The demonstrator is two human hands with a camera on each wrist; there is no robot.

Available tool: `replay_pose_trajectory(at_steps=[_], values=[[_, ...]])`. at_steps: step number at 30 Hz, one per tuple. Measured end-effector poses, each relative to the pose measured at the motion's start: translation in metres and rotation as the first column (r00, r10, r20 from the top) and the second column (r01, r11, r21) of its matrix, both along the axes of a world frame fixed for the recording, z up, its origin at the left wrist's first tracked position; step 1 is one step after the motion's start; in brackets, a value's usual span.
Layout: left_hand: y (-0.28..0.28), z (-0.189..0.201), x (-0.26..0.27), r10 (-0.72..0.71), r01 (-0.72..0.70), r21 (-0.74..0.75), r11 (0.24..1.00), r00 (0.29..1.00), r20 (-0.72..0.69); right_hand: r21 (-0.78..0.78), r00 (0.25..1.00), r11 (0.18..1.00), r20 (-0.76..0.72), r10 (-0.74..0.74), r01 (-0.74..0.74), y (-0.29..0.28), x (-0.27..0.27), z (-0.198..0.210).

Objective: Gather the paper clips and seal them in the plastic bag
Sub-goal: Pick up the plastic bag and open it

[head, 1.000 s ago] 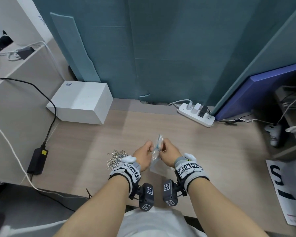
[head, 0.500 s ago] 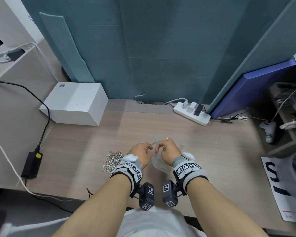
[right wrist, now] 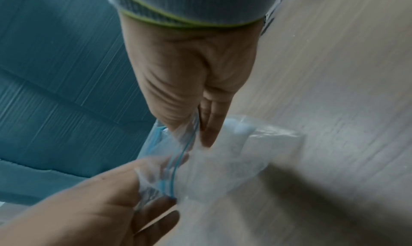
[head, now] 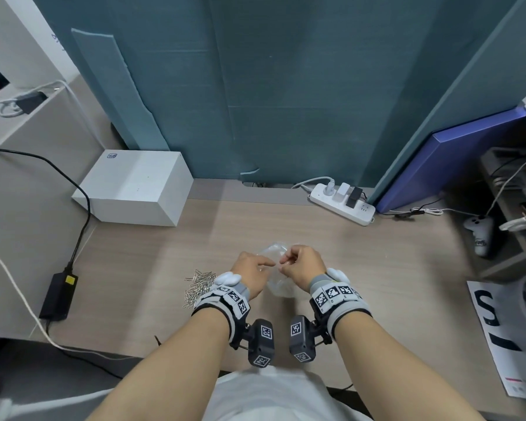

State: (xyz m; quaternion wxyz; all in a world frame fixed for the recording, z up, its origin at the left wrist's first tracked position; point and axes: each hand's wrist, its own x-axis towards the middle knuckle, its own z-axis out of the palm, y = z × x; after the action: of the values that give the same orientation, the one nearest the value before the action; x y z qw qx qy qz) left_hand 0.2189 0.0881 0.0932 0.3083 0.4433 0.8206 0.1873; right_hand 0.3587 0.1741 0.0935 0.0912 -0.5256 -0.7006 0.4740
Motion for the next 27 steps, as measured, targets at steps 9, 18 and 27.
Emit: replay_pose_trajectory(at_steps=[9, 18, 27], values=[[0.008, 0.007, -0.006, 0.087, -0.116, -0.18, 0.977, 0.983, -0.161, 0.076, 0.941, 0.975, 0.287, 0.178, -0.208, 0.007, -0.006, 0.007], [0.004, 0.008, 0.0, -0.062, 0.022, -0.261, 0.965, 0.988, -0.143, 0.084, 0.949, 0.967, 0.232, 0.216, -0.24, -0.005, -0.013, 0.005], [0.005, 0.01, 0.005, 0.121, -0.168, -0.186, 0.968, 0.963, -0.24, 0.195, 0.95, 0.96, 0.278, 0.144, -0.202, -0.003, -0.013, 0.012]])
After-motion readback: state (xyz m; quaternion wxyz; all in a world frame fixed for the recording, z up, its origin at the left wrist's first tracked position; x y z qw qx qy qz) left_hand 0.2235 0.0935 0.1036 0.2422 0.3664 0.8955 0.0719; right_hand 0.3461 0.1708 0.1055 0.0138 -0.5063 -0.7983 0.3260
